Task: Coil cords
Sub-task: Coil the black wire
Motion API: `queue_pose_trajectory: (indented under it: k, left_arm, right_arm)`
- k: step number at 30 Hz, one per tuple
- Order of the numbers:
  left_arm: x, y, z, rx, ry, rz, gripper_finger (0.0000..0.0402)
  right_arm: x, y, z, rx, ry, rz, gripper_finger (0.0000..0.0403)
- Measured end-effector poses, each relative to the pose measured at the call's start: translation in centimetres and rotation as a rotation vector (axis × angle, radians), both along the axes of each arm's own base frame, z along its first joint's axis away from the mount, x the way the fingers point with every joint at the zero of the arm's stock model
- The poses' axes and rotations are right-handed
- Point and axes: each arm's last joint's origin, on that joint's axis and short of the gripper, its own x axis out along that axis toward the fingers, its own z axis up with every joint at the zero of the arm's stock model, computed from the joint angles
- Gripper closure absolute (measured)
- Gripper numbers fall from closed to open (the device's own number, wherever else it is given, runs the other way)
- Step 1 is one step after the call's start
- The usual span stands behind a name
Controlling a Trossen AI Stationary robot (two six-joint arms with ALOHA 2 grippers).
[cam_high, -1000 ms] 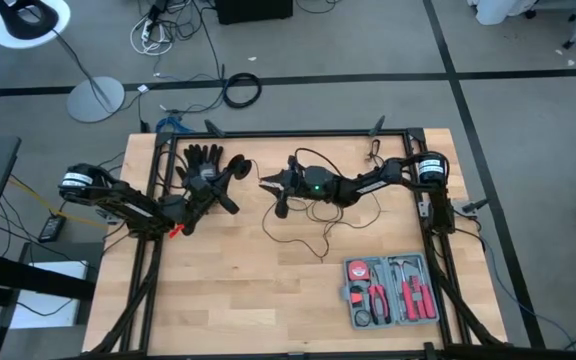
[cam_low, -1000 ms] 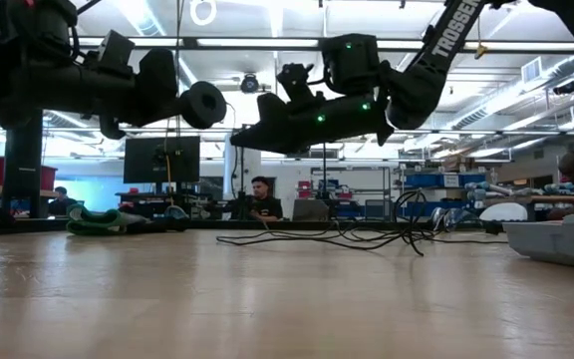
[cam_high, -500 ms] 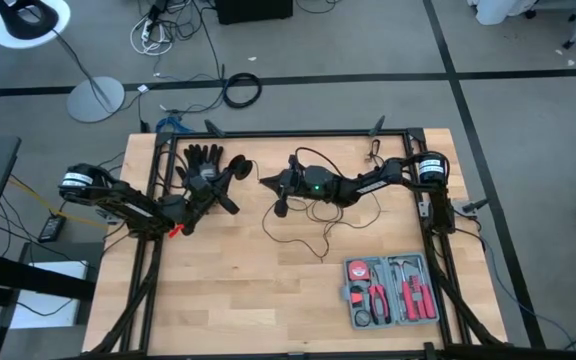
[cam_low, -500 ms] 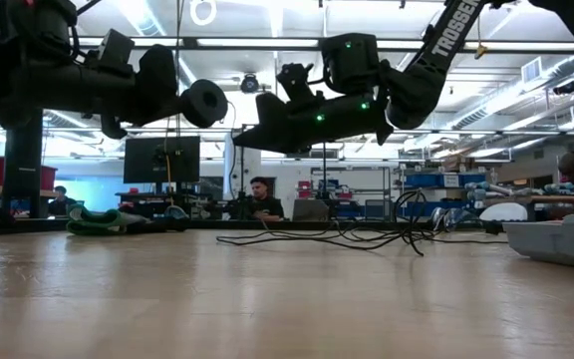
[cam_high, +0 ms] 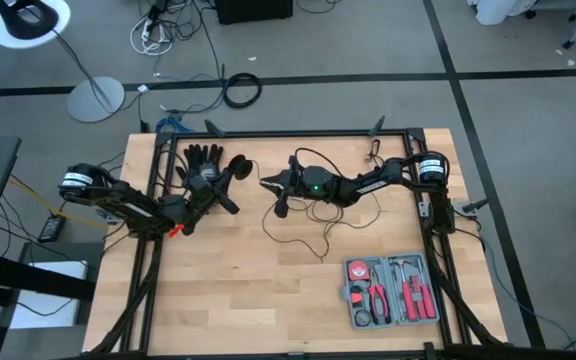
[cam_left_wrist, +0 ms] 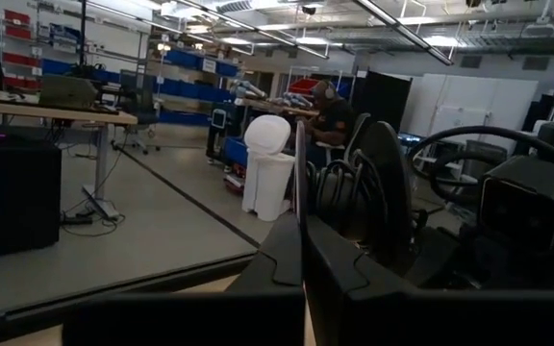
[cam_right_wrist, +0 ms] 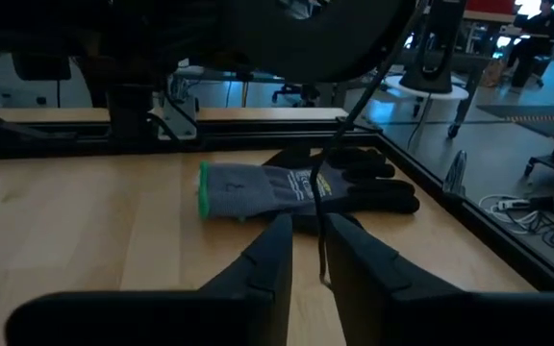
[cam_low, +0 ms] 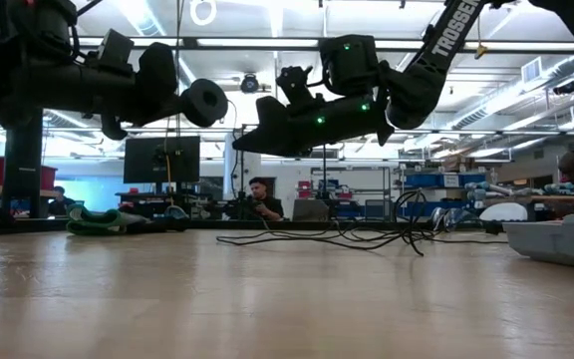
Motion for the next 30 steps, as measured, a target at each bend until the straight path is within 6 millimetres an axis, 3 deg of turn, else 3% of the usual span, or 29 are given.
queue_pose_trajectory:
  k: [4,9,14,21,26,30]
  left_arm:
    - [0.4,0.0,0.5,0.006,-0.012,0.001,0.0402]
    - [0.9,-0.1,0.9,0.036,0.004,0.002,0.0402]
    - [1.4,-0.1,1.3,0.038,-0.007,-0.010,0.0401]
    - [3.4,-0.1,2.0,0.048,0.083,-0.027,0.0401]
    - [4.5,0.6,1.8,0.054,0.215,0.007,0.0401]
    - [4.6,0.9,1.1,0.051,0.302,0.035,0.0401]
  right_arm:
    - [0.0,0.0,0.0,0.000,0.001,0.000,0.0345]
    - [0.0,0.0,0.0,-0.005,0.002,0.000,0.0395]
    - [0.3,-0.3,0.2,0.003,0.025,-0.009,0.0401]
    - [2.3,-0.7,1.0,0.021,0.123,0.027,0.0402]
    - [3.8,0.4,0.3,0.030,0.131,0.117,0.0402]
    - [4.0,1.2,0.4,0.012,0.130,0.130,0.0402]
